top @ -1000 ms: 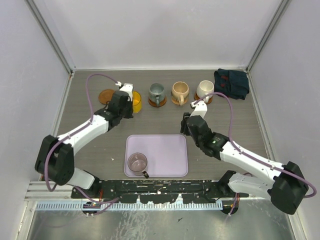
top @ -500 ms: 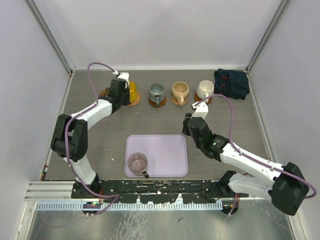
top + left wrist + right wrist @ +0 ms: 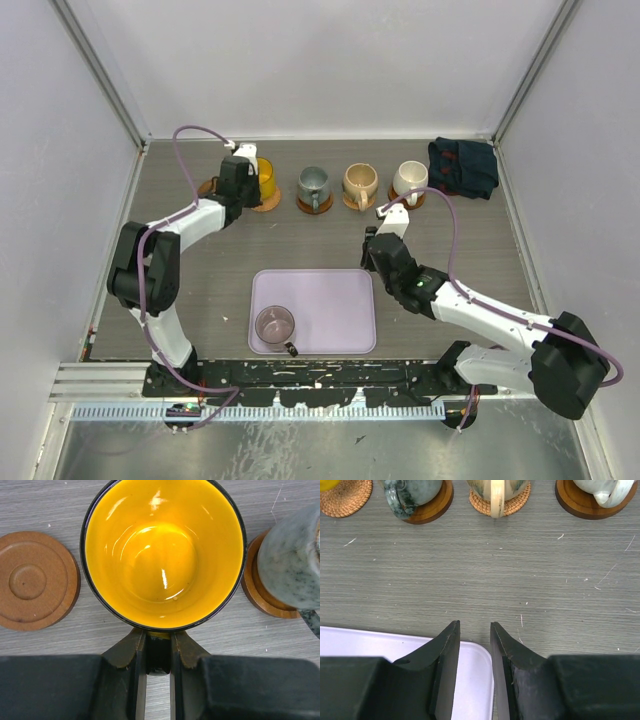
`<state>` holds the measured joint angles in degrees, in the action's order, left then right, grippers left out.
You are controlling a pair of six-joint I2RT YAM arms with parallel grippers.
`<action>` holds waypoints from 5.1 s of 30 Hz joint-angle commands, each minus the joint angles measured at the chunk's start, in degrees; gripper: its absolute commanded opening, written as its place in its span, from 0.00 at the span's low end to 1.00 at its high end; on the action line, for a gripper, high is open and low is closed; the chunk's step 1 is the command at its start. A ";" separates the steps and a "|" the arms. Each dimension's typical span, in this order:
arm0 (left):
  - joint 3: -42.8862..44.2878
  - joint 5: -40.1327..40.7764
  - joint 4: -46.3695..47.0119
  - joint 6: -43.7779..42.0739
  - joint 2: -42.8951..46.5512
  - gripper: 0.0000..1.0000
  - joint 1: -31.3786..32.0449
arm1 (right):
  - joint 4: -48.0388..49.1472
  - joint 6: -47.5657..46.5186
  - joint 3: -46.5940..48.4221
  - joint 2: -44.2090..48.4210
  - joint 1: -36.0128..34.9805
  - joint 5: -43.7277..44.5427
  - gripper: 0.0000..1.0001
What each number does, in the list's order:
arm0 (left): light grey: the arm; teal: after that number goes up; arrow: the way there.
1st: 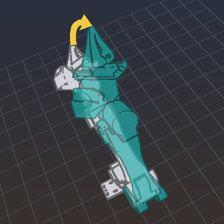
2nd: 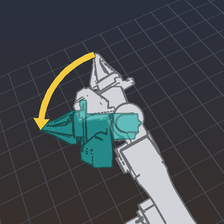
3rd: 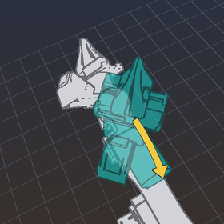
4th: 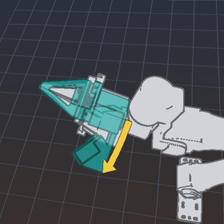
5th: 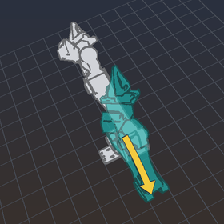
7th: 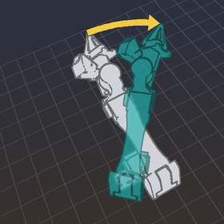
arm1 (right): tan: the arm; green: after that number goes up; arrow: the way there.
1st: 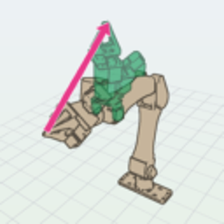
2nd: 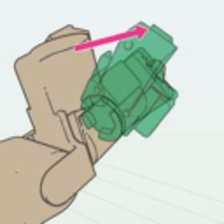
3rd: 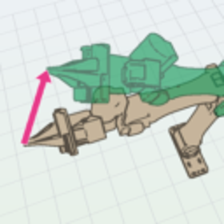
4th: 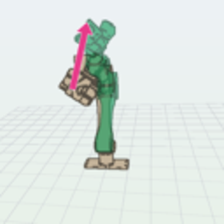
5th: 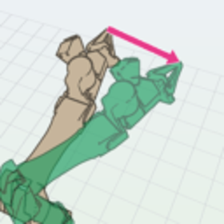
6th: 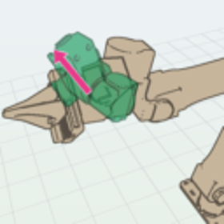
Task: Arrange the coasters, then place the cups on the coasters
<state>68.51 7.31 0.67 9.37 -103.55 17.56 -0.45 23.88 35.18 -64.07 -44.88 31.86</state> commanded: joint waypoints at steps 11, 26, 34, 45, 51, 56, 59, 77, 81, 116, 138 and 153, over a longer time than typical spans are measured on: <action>-1.01 -0.14 11.29 0.28 1.02 0.00 -0.30 | 3.52 -0.41 2.84 0.58 0.11 0.27 0.36; -1.51 -0.69 9.74 0.94 0.63 0.00 -0.32 | 4.05 -0.07 2.72 0.32 0.06 -0.34 0.36; 0.40 -0.54 7.48 0.76 -0.45 0.00 -0.32 | 4.13 -0.02 2.75 0.13 0.09 -0.48 0.36; 1.08 -0.54 7.37 0.91 -1.31 0.00 -0.32 | 4.78 -0.06 2.55 -0.50 0.11 -0.47 0.36; 1.15 -0.13 8.28 1.03 -1.56 0.00 -0.31 | 5.12 -0.17 2.68 -1.08 0.08 -0.88 0.36; 1.26 0.50 9.23 1.01 -1.83 0.00 -0.32 | 5.34 -0.06 2.70 -1.34 0.10 -1.05 0.36; 1.16 0.86 10.08 1.02 -1.98 0.00 -0.31 | 5.39 -0.08 2.74 -1.50 0.10 -1.14 0.36; 1.28 1.93 11.06 1.03 -2.88 0.00 -0.32 | 5.73 0.14 2.97 -2.29 0.06 -1.87 0.35; 1.36 2.07 11.07 1.00 -3.35 0.08 -0.31 | 5.78 0.20 3.15 -2.63 0.12 -2.04 0.35; -10.91 2.67 4.37 4.75 14.89 0.77 -0.24 | 4.15 1.96 1.25 1.13 0.12 -3.98 0.35; -29.47 7.27 -30.71 20.74 53.96 0.75 25.59 | -0.54 0.27 2.01 -1.09 0.06 -18.80 0.29; -34.25 -2.08 -38.14 29.80 63.81 0.56 31.09 | -1.67 1.25 1.60 -1.10 0.01 -23.98 0.28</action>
<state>34.61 8.64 -37.36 36.25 -39.70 46.74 -3.55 24.40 35.14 -65.58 -44.88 8.99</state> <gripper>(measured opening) 0.599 0.285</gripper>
